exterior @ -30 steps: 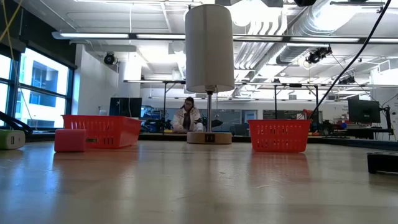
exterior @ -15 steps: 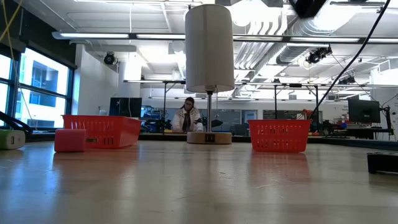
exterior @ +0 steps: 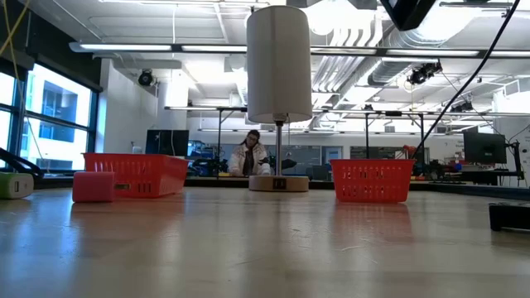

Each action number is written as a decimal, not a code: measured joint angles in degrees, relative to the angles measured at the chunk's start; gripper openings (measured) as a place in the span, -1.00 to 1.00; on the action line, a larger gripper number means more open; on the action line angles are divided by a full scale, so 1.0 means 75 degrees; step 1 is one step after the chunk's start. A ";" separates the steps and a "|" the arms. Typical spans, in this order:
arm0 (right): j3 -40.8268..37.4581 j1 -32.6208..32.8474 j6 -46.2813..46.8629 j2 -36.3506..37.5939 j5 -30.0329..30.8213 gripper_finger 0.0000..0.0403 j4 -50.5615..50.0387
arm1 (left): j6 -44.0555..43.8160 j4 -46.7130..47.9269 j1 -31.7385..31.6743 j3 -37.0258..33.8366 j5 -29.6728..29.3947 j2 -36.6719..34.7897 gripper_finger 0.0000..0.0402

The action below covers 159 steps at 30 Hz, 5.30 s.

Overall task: Pick & Place Office items
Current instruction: Put the red charger adapter into the right red bin

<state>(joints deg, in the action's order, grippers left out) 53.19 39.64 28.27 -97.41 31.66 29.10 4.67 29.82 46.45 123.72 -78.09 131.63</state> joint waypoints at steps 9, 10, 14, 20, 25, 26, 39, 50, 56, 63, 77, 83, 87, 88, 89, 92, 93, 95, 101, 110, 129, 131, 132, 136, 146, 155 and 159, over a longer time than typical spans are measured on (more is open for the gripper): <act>0.0015 0.0280 0.0349 0.0151 0.0954 -0.47 -0.1280 | -0.0554 0.0649 0.0172 -0.0015 0.0688 -0.0190 0.66; 0.0015 0.0333 0.0459 0.0214 0.1080 -0.47 -0.1433 | -0.0720 0.0843 0.0148 -0.0015 0.0982 -0.0294 0.66; 0.0017 0.0718 0.0682 0.0465 0.1935 -0.47 -0.2174 | -0.1528 0.1721 -0.0097 -0.0015 0.2322 -0.0741 0.66; 0.0020 0.1368 0.1330 0.0930 0.2945 -0.47 -0.3246 | -0.2755 0.3327 -0.0459 -0.0015 0.2341 -0.1118 0.66; 0.0020 0.1826 0.2797 0.1199 0.3693 -0.47 -0.4759 | -0.4065 0.4991 -0.0585 -0.0015 0.2358 -0.1204 0.66; 0.0023 0.1890 0.3095 0.1215 0.3766 -0.47 -0.5029 | -0.4322 0.5379 -0.0584 -0.0015 0.2297 -0.1204 0.66; 0.0022 0.1373 0.4221 0.1209 0.3644 -0.47 -0.6127 | -0.7226 0.8019 -0.0625 -0.1474 0.1582 -0.1665 0.66; 0.0023 0.0271 0.3492 0.1209 0.2791 -0.47 -0.5786 | -0.9055 0.7952 -0.0735 -0.4572 0.0905 -0.3413 0.66; 0.0023 -0.0423 0.2703 0.1209 0.2203 -0.47 -0.5283 | -1.0278 0.7780 -0.0932 -0.6061 0.0370 -0.4389 0.66; 0.0023 -0.0993 0.1135 0.1209 0.1806 -0.47 -0.4269 | -1.0279 0.6814 -0.1182 -0.6906 0.0852 -0.4774 0.66; 0.0023 -0.1408 -0.0028 0.1204 0.1180 -0.47 -0.3752 | -0.6225 0.4100 -0.2326 -0.7085 0.2123 -0.4898 0.66; 0.0023 -0.1441 -0.0235 0.1204 0.1233 -0.47 -0.3802 | -0.3497 0.2105 -0.2942 -0.7085 0.3690 -0.5192 0.66; 0.0021 -0.1457 -0.0412 0.1204 0.1472 -0.47 -0.3830 | -0.2191 0.1148 -0.3350 -0.7085 0.5074 -0.5445 0.66; 0.0023 -0.1457 -0.0443 0.1204 0.1472 -0.47 -0.3832 | -0.2004 0.1080 -0.3441 -0.7085 0.5389 -0.5523 0.66; 0.0023 -0.1455 -0.0500 0.1206 0.1472 -0.47 -0.3843 | -0.1856 0.0987 -0.3537 -0.7115 0.5660 -0.5623 0.66; 0.0020 -0.1451 -0.0586 0.1327 0.1518 -0.47 -0.3974 | -0.1534 0.0562 -0.3842 -0.7377 0.6574 -0.6062 0.66; 0.0024 -0.1454 -0.0586 0.1368 0.1539 -0.47 -0.4005 | -0.1434 0.0392 -0.3951 -0.7538 0.6933 -0.6247 0.66; 0.0023 -0.1449 -0.0589 0.1480 0.1650 -0.47 -0.4243 | -0.1220 -0.0210 -0.4186 -0.7985 0.7728 -0.6720 0.66; 0.0023 -0.1478 -0.0609 0.1708 0.1758 -0.47 -0.4422 | -0.1235 -0.2155 -0.4917 -0.9901 0.8861 -0.8318 0.66; 0.0123 -0.2122 0.0207 0.2192 0.0981 -0.47 -0.5720 | -0.1605 -0.4263 -0.5449 -1.2169 0.8939 -0.9651 0.66; 0.1667 -0.5346 0.1451 0.2296 -0.2905 -0.47 -1.0434 | -0.1634 -0.4843 -0.5300 -1.2788 0.9044 -0.9678 0.66; 0.1667 -0.5617 0.1405 0.2187 -0.3102 -0.47 -1.0590 | -0.1752 -0.4851 -0.5192 -1.2788 0.9044 -0.9678 0.66; 0.1667 -0.5736 0.1365 0.2130 -0.3187 -0.47 -1.0671 | -0.1809 -0.4849 -0.5139 -1.2788 0.9046 -0.9678 0.66; 0.1669 -0.6106 0.1120 0.1789 -0.3382 -0.47 -1.0778 | -0.1945 -0.4849 -0.4885 -1.2788 0.9050 -0.9678 0.66; 0.1664 -0.6231 0.0464 0.0569 -0.4256 -0.47 -1.0721 | -0.2177 -0.4900 -0.4294 -1.2786 0.9050 -0.9675 0.66; 0.1664 -0.6353 0.0145 -0.0149 -0.4281 -0.47 -1.0577 | -0.2542 -0.4910 -0.4149 -1.2785 0.9038 -0.9672 0.66; 0.1664 -0.6359 -0.0017 -0.0519 -0.4486 -0.47 -1.0495 | -0.2576 -0.4910 -0.4149 -1.2785 0.9032 -0.9672 0.66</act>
<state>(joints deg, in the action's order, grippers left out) 65.67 -8.05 28.15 -101.30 -1.98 -49.61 -14.66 -7.01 15.33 27.83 -10.35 59.09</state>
